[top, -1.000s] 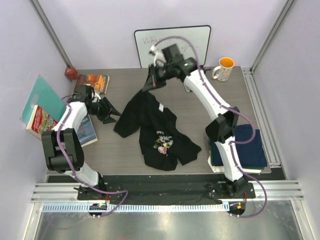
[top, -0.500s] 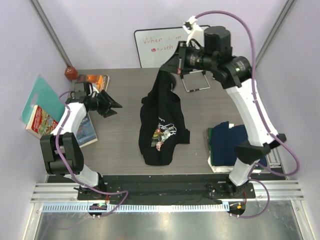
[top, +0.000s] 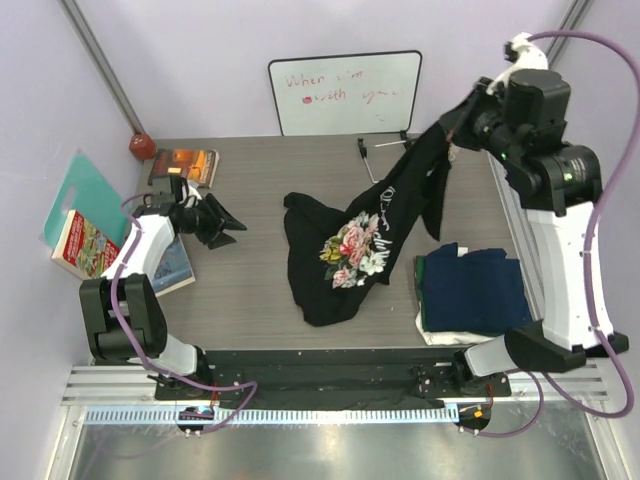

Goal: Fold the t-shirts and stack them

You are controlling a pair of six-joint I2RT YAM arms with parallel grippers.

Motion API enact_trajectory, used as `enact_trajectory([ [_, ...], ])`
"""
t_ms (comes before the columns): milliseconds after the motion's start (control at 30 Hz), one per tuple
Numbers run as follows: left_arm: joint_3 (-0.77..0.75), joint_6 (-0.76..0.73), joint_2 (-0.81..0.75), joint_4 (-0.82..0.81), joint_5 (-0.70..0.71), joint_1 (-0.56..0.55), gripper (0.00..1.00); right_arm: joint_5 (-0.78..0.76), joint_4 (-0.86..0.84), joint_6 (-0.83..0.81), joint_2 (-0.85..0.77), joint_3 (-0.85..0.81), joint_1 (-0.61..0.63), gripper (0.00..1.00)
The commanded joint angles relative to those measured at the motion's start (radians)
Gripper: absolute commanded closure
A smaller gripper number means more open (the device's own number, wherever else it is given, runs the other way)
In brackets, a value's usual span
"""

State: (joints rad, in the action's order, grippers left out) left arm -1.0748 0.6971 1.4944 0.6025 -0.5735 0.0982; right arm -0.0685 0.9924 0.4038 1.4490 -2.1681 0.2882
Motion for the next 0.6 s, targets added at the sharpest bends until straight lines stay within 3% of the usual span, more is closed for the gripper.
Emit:
enact_trajectory([
  [0, -0.054, -0.007, -0.003, 0.034, 0.018, -0.012, 0.51, -0.304, 0.012, 0.015, -0.148, 0.094, -0.047, 0.99],
  [200, -0.073, 0.08, -0.02, 0.037, 0.136, -0.02, 0.52, -0.479, 0.078, 0.185, -0.281, 0.402, -0.057, 0.99],
  [333, -0.134, 0.088, 0.033, 0.034, 0.104, -0.043, 0.52, -0.449, 0.107, 0.227, -0.276, 0.615, -0.083, 0.99],
  [467, -0.194, 0.081, 0.147, 0.036, 0.097, -0.087, 0.52, -0.38, 0.097, 0.265, -0.237, 0.726, -0.106, 0.99],
  [567, -0.255, 0.081, 0.216, 0.017, 0.08, -0.185, 0.51, -0.34, 0.086, 0.276, -0.207, 0.787, -0.119, 0.99],
])
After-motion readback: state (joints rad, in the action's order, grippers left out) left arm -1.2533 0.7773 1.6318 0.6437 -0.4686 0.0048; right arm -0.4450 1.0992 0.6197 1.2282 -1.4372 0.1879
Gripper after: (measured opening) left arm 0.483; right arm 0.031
